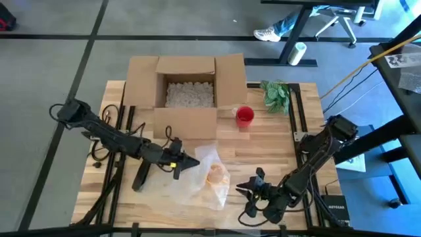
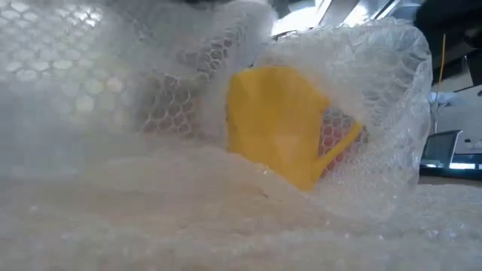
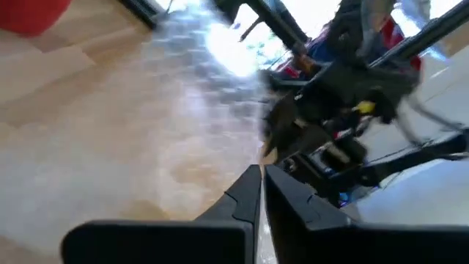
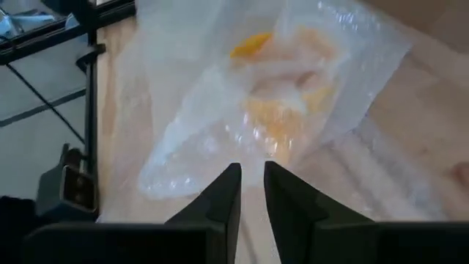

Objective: Wrap mug
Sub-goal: Wrap the yellow mug with bubble wrap

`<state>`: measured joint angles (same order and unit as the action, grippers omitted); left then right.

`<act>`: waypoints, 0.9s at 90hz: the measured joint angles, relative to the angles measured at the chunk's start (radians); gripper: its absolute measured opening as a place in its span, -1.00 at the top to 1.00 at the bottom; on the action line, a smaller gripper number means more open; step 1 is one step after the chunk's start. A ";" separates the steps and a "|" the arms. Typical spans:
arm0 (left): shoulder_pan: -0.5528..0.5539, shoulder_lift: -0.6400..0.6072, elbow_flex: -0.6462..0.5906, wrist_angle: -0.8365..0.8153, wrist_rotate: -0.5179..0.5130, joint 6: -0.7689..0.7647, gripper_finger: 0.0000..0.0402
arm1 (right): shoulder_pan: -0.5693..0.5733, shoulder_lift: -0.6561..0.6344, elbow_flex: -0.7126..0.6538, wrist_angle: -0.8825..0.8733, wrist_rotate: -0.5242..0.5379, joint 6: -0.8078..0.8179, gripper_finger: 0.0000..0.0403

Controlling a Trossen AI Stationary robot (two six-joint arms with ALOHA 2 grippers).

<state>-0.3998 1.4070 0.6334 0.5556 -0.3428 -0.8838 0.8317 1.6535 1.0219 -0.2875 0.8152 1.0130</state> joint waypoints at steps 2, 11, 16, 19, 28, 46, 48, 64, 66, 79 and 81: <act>0.000 0.019 0.002 0.013 0.000 -0.005 1.00 | -0.009 0.000 0.010 0.001 0.005 -0.021 0.76; 0.001 0.096 0.022 0.081 0.010 -0.027 1.00 | -0.055 0.000 0.066 0.000 0.034 -0.155 0.76; 0.002 0.132 0.038 0.107 0.025 -0.031 1.00 | -0.081 0.000 0.104 0.001 0.049 -0.238 0.76; 0.002 0.153 0.049 0.123 0.031 -0.031 1.00 | -0.100 0.000 0.128 0.003 0.049 -0.291 0.76; 0.002 0.202 0.093 0.146 0.050 -0.028 1.00 | -0.163 0.000 0.187 0.002 0.022 -0.409 0.76; 0.002 0.242 0.172 0.144 0.089 0.028 1.00 | -0.294 0.000 0.249 -0.095 -0.107 -0.413 0.78; 0.002 0.242 0.177 0.144 0.097 0.033 1.00 | -0.305 0.000 0.250 -0.107 -0.130 -0.404 0.80; 0.002 0.229 0.183 0.141 0.106 0.082 1.00 | -0.349 0.003 0.252 -0.134 -0.404 -0.355 0.98; 0.002 0.227 0.183 0.140 0.105 0.085 1.00 | -0.349 0.007 0.252 -0.134 -0.424 -0.347 0.98; -0.003 0.204 0.182 0.122 0.117 0.118 1.00 | -0.356 0.040 0.252 -0.136 -0.538 -0.331 0.96; -0.006 0.196 0.182 0.112 0.118 0.126 1.00 | -0.356 0.041 0.252 -0.143 -0.548 -0.325 0.97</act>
<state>-0.4060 1.6030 0.8158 0.6673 -0.2247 -0.7580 0.4756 1.6949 1.2743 -0.4301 0.2677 0.6878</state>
